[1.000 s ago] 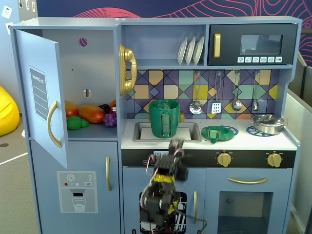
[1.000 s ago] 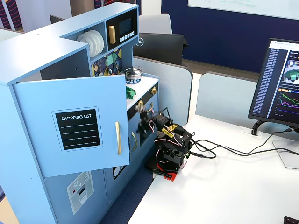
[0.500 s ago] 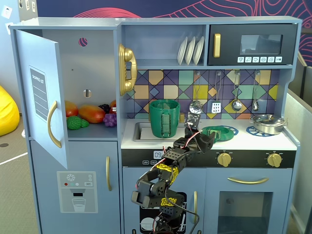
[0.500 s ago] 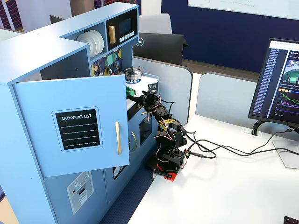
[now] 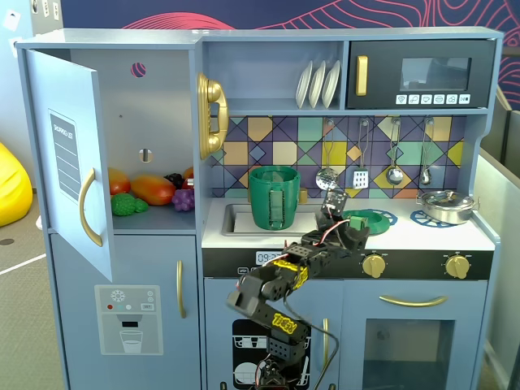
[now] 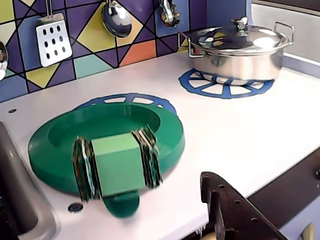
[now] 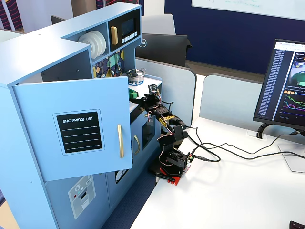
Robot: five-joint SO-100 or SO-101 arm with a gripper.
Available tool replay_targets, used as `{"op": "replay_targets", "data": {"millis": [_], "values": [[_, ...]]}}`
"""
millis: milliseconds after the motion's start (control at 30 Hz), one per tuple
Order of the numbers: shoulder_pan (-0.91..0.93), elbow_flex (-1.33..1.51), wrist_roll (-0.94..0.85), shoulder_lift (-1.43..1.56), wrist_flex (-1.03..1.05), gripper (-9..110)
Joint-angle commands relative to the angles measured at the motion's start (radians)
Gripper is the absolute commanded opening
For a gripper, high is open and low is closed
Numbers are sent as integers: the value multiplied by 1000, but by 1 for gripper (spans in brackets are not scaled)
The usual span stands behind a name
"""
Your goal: Pick up the lid from the counter and put it on the green recipient
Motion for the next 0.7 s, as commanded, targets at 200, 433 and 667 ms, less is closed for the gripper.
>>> {"op": "replay_targets", "data": {"millis": [200, 433, 667], "values": [[5, -230, -11, -204, -72, 42], [-9, -331, -34, -344, -91, 41], [-32, -428, -43, -454, -91, 39]]}}
